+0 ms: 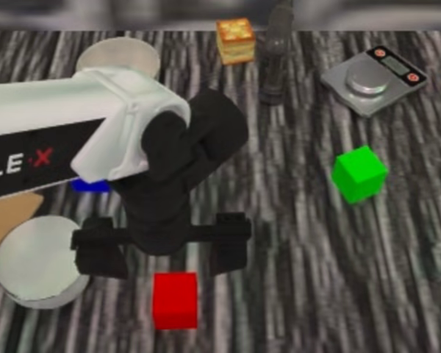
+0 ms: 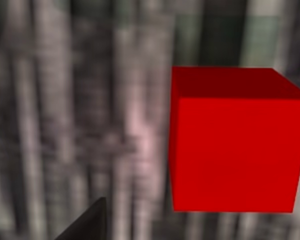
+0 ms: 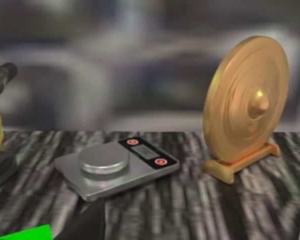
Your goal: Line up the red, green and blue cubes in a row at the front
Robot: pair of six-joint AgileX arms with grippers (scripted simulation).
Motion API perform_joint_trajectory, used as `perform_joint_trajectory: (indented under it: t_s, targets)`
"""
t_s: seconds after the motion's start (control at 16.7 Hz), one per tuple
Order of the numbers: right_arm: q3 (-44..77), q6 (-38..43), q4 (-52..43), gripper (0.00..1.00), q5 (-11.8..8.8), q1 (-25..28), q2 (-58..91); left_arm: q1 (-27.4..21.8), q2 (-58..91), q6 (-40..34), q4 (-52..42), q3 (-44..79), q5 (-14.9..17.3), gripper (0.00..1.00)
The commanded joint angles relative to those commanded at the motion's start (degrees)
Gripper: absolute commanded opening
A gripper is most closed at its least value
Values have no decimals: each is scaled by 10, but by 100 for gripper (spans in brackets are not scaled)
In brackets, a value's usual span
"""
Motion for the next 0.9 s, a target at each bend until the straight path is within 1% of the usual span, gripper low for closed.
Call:
perform_joint_trajectory:
  t_s: [0.18,0.42,0.66,0.9]
  targets:
    - [35,-2,-25,100,-1,8,35,16,-29,2,17,-25,-2,100]
    - [163,-9,-109,100,-1,30,167,75,-143,16,80,-113,-6,100]
    - [354,-19,-231,100,0,60,393,164,-329,57,178,-247,-9,100]
    - [564,-32,-371,100,2,95,667,260,-547,134,293,-403,-11,100]
